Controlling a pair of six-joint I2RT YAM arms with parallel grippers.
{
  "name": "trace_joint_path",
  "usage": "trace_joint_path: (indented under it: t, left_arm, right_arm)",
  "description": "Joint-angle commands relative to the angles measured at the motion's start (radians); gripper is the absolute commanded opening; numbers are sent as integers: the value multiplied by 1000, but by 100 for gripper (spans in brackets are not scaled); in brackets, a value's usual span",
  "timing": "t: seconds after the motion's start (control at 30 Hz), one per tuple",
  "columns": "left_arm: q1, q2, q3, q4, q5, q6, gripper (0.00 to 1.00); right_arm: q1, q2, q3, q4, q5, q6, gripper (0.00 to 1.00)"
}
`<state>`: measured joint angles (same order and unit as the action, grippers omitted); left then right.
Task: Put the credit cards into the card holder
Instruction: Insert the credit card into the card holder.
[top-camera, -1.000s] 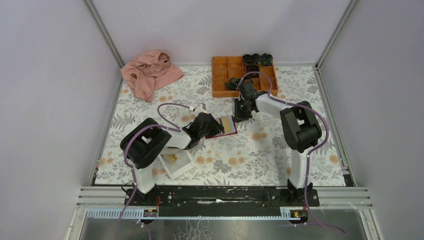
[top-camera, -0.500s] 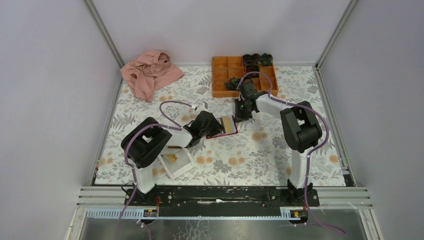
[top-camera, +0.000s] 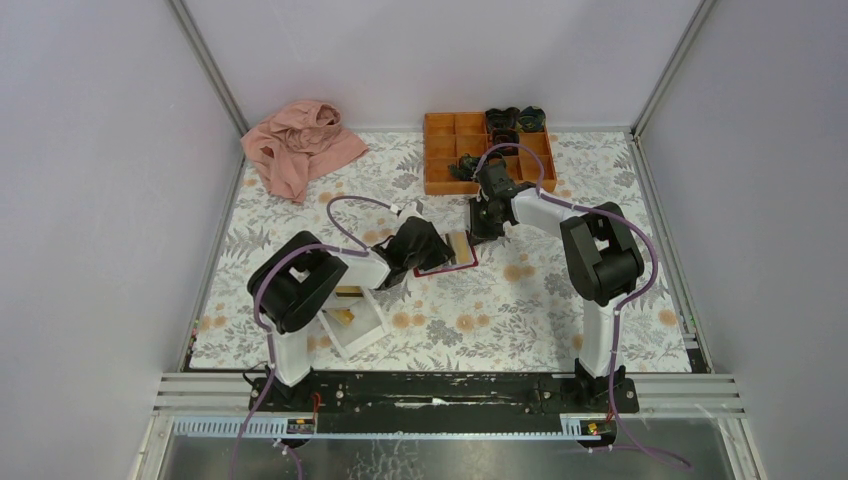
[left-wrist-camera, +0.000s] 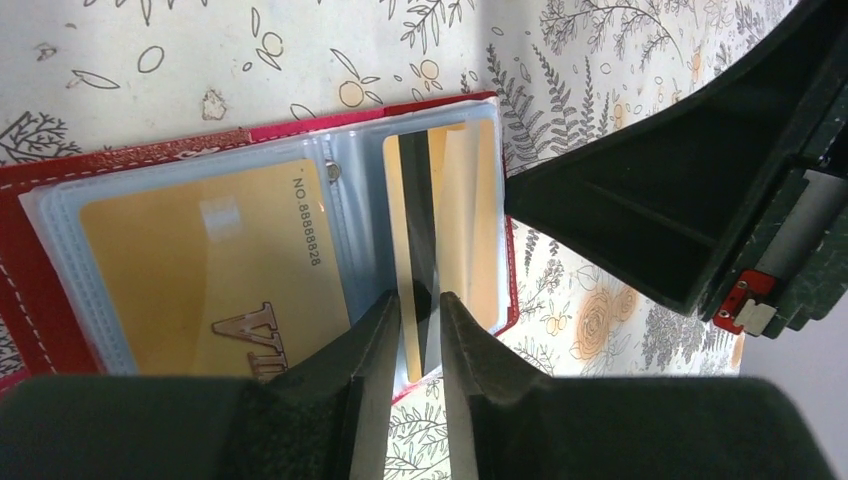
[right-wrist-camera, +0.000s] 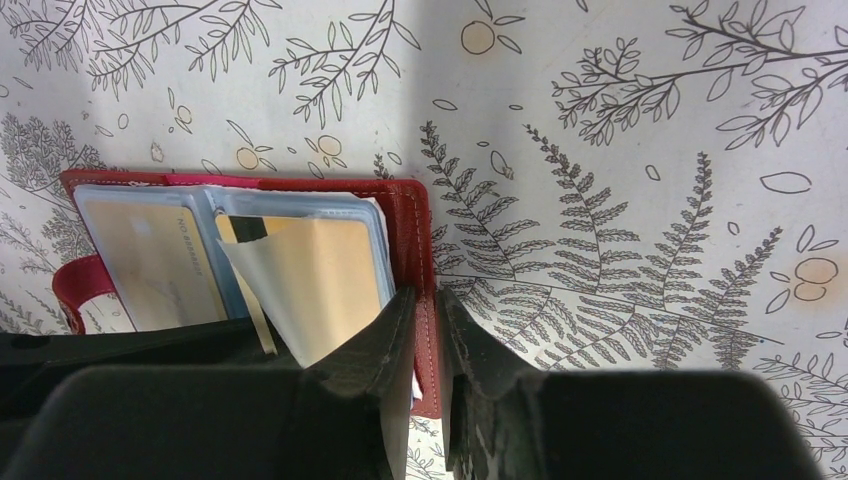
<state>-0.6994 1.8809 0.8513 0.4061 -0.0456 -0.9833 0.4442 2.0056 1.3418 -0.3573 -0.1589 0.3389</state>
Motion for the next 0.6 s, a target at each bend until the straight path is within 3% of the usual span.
trace_joint_path:
  t: [0.0, 0.1, 0.57]
  left_arm:
    - [-11, -21, -29, -89, -29, 34, 36]
    - [-11, -45, -40, -96, -43, 35, 44]
    - [-11, -105, -49, -123, -107, 33, 42]
  right_arm:
    - [10, -24, 2, -46, 28, -26, 21]
    - [11, -19, 1, -45, 25, -24, 21]
    - [11, -25, -11, -34, 21, -14, 21]
